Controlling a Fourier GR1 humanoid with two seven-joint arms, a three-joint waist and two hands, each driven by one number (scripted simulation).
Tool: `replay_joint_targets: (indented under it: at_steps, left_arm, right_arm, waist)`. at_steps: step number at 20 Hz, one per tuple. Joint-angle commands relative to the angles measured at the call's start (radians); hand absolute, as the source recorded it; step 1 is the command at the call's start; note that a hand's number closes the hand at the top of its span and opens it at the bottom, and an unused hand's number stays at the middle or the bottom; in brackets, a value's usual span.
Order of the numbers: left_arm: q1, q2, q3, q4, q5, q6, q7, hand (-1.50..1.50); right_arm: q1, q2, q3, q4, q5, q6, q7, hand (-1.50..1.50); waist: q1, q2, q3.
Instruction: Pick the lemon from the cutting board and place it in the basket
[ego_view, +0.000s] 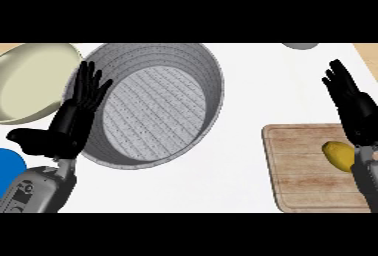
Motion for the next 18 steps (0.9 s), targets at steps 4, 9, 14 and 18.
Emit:
replay_joint_targets:
  at_steps: [4, 9, 14, 18]
  left_arm:
    - [-0.004, 0.096, 0.008, 0.032, -0.095, -0.014, -0.016, 0.0]
    - [0.024, 0.14, 0.016, 0.053, -0.106, -0.031, -0.003, 0.0]
    - [0.083, 0.161, 0.048, 0.079, -0.14, -0.022, -0.055, 0.0]
    - [0.09, 0.184, 0.074, 0.061, -0.117, -0.039, -0.043, 0.0]
  right_arm:
    - [-0.016, 0.011, 0.176, -0.105, -0.185, 0.459, -0.064, 1.5]
    - [0.102, 0.177, 0.302, -0.147, -0.466, 0.653, -0.003, 1.5]
    - [0.335, -0.067, 0.239, -0.564, -0.378, 0.686, -0.055, -1.5]
    - [0.207, -0.167, 0.06, -0.631, -0.173, 0.588, -0.048, -1.5]
  waist:
    - [0.037, -0.002, -0.011]
    - [0.031, -0.004, -0.01]
    - [-0.036, -0.012, -0.017]
    - [-0.032, -0.016, -0.018]
